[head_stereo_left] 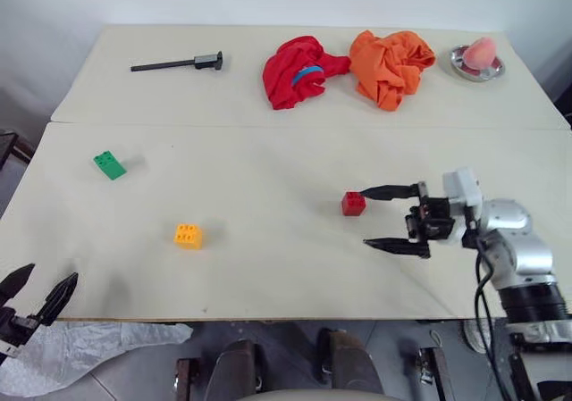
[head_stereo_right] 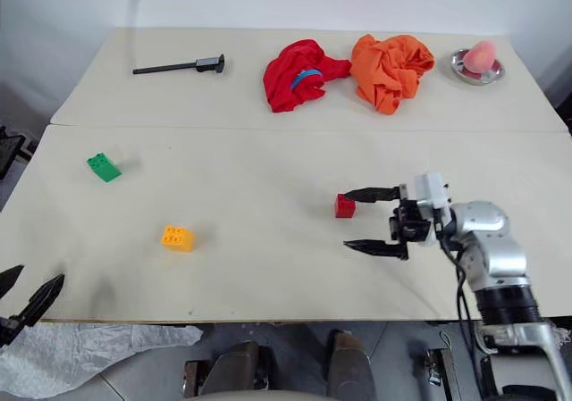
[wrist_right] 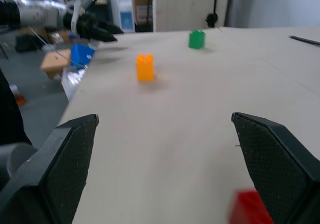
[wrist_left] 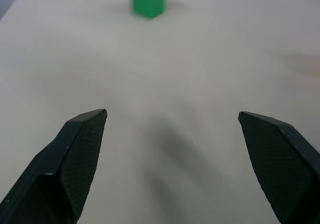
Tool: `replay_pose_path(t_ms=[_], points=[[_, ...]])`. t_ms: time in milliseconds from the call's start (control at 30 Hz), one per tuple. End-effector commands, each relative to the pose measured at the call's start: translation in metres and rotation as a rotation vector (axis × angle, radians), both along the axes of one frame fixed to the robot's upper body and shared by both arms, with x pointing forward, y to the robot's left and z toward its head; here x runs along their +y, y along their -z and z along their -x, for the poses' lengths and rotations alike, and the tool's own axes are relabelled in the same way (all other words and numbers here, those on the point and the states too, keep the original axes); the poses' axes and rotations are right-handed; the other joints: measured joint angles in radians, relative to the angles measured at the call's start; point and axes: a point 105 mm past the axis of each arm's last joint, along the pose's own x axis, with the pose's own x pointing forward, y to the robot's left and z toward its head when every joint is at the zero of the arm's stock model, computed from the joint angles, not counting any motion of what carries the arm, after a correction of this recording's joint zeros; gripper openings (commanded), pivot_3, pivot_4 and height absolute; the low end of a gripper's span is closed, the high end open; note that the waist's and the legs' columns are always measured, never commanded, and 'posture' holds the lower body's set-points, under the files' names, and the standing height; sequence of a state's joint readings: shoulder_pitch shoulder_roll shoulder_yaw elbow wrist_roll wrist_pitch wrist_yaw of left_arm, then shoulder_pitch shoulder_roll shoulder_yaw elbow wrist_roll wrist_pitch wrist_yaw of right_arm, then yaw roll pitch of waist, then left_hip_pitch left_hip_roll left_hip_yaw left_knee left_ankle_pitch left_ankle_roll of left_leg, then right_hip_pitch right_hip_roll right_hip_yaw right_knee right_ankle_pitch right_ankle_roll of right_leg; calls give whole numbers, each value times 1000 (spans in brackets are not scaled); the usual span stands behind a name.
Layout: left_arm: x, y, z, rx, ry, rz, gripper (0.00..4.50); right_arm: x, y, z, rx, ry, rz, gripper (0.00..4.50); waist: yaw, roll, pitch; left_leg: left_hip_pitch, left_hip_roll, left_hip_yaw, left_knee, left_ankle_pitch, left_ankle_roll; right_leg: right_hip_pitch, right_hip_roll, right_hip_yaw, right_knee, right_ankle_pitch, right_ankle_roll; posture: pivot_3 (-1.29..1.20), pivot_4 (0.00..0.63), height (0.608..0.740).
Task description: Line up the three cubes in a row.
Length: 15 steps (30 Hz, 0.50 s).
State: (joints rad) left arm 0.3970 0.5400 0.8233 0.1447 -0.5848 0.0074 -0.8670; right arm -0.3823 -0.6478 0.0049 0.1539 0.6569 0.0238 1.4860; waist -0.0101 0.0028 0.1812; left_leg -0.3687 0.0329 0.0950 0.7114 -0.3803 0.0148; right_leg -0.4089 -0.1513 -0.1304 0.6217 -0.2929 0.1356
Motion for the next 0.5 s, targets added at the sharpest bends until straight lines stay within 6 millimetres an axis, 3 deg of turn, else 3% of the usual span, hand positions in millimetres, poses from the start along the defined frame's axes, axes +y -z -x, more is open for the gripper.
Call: replay_pose_path(t_ms=[33, 200, 400, 500], points=[[2, -16, 2, -85, -40, -14, 4500, 2, -13, 3, -59, 3, -19, 4464, 8, 0, 0, 0, 0, 0, 2, 0, 0, 0, 0, 0, 0, 0, 0, 0, 150, 740], [-16, -34, -21, -173, -37, -37, 4500, -4, -13, 1, -66, 37, -21, 4464, 10, -2, -1, 0, 1, -1, 3, -1, 1, 1, 0, 0, 0, 0, 0, 0, 150, 740], [-10, -74, -75, -273, -185, -44, 4500, -11, -18, -6, -85, 84, -20, 4464, 9, -3, -2, 0, -1, 0, 3, -1, 0, 1, 1, 0, 1, 0, 0, 0, 150, 740], [-17, -85, -113, -231, -209, -41, 4500, -9, -19, -8, -97, 85, -17, 4464, 10, -3, -2, 0, -1, 0, 3, -1, 0, 1, 1, 0, 2, 0, 0, 0, 150, 740]])
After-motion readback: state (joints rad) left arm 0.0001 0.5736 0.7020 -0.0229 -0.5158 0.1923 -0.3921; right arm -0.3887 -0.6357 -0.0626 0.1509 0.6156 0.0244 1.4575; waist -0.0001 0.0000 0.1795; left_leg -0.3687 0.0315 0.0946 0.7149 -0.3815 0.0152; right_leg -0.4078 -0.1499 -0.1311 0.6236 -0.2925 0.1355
